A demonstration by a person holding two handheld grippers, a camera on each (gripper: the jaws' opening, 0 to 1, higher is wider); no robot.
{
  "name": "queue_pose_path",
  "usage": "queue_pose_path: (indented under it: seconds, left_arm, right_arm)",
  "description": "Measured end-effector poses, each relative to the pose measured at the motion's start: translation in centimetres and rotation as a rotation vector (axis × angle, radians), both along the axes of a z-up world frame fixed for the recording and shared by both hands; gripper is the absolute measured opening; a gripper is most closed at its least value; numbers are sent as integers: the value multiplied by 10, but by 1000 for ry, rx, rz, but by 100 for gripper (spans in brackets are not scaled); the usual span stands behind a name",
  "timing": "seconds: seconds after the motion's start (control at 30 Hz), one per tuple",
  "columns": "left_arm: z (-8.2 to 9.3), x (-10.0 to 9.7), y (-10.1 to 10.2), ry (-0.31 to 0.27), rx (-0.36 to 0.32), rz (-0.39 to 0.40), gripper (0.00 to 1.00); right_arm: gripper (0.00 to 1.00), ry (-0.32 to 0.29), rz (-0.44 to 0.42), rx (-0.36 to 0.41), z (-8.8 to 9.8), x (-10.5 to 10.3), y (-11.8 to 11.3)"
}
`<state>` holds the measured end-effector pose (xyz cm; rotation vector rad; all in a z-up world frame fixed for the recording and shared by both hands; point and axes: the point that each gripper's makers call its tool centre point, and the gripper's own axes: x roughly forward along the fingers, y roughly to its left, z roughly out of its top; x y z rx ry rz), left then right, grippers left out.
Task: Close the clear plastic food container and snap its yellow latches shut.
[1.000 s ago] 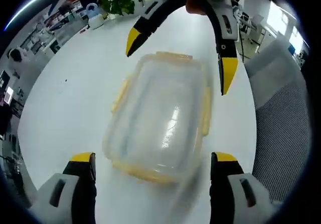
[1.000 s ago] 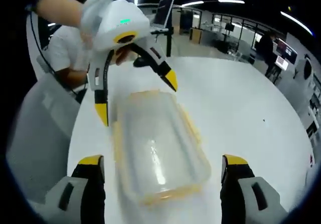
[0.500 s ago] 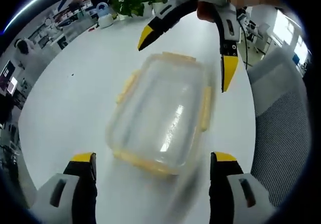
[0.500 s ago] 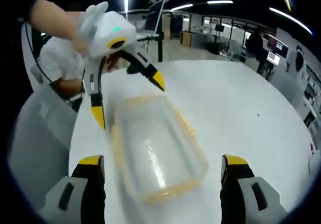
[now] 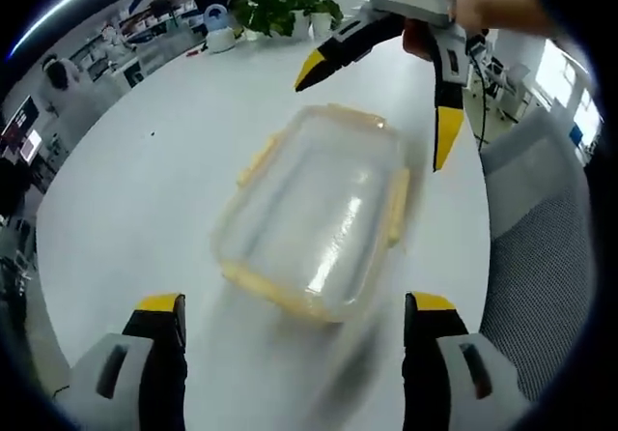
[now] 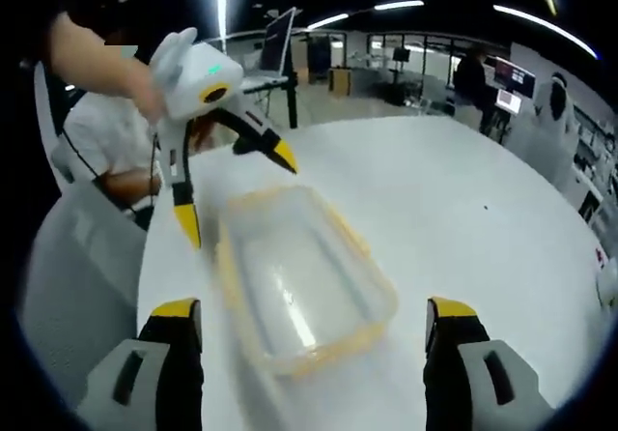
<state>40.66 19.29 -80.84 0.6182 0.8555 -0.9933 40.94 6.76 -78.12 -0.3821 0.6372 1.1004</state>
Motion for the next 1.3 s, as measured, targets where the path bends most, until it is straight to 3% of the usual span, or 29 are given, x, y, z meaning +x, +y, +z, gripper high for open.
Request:
queue_pose_path:
  seconds: [0.17, 0.47, 1.3]
  left_arm:
    - [2, 1, 5, 2, -41, 55, 95]
    - [4, -5, 5, -4, -60, 77, 95]
    - [13, -20, 16, -34, -176, 223, 93]
  right_arm:
    - [97, -4, -18, 13, 1, 0, -3]
    - [97, -12, -80, 58, 8, 1, -11]
    - [96, -48, -188, 135, 23, -19, -29]
